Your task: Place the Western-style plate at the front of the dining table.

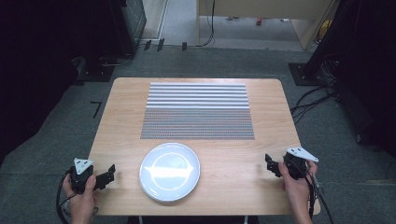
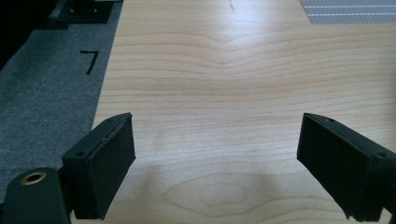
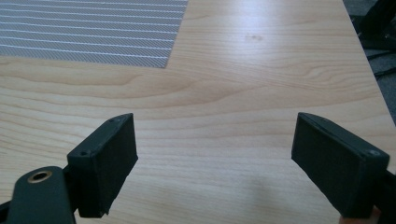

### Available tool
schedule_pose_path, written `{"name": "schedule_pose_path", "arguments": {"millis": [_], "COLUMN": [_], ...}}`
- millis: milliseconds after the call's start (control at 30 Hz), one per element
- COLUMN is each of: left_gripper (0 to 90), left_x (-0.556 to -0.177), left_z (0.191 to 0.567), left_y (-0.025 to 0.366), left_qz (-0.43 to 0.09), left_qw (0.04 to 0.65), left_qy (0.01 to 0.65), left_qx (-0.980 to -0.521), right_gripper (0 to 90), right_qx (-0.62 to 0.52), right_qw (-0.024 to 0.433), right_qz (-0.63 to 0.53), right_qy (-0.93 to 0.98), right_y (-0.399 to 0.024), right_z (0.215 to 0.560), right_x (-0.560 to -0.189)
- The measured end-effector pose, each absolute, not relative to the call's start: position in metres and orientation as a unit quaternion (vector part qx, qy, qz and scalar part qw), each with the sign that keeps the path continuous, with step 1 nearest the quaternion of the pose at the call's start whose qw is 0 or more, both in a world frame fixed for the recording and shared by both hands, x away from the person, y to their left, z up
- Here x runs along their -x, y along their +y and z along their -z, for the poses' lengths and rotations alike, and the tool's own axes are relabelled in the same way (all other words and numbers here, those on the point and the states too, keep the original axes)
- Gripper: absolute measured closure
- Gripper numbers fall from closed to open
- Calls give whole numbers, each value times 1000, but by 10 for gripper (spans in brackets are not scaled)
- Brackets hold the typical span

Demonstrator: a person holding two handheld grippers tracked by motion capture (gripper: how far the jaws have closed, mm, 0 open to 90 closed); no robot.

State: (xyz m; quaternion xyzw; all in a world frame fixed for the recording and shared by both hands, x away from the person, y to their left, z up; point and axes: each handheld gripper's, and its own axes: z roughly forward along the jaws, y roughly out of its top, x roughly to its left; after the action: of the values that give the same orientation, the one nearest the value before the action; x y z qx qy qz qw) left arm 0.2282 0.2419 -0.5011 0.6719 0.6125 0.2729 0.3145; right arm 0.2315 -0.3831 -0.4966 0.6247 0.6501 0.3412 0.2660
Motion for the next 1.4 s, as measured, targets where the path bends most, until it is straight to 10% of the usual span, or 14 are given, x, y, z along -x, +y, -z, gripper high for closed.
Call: {"name": "schedule_pose_path", "arguments": {"millis": [1400], "left_gripper": [121], "left_x": [-237], "left_z": [469], "left_y": [217], "left_qz": [-258], "left_qw": [353], "left_qy": [590], "left_qx": [-679], "right_gripper": [143], "right_qx": [-577], "right_qw": [219], "right_qz": [-417], "right_qy": [667], "right_y": [-310], "right_z": [456], "right_x": [-246]}}
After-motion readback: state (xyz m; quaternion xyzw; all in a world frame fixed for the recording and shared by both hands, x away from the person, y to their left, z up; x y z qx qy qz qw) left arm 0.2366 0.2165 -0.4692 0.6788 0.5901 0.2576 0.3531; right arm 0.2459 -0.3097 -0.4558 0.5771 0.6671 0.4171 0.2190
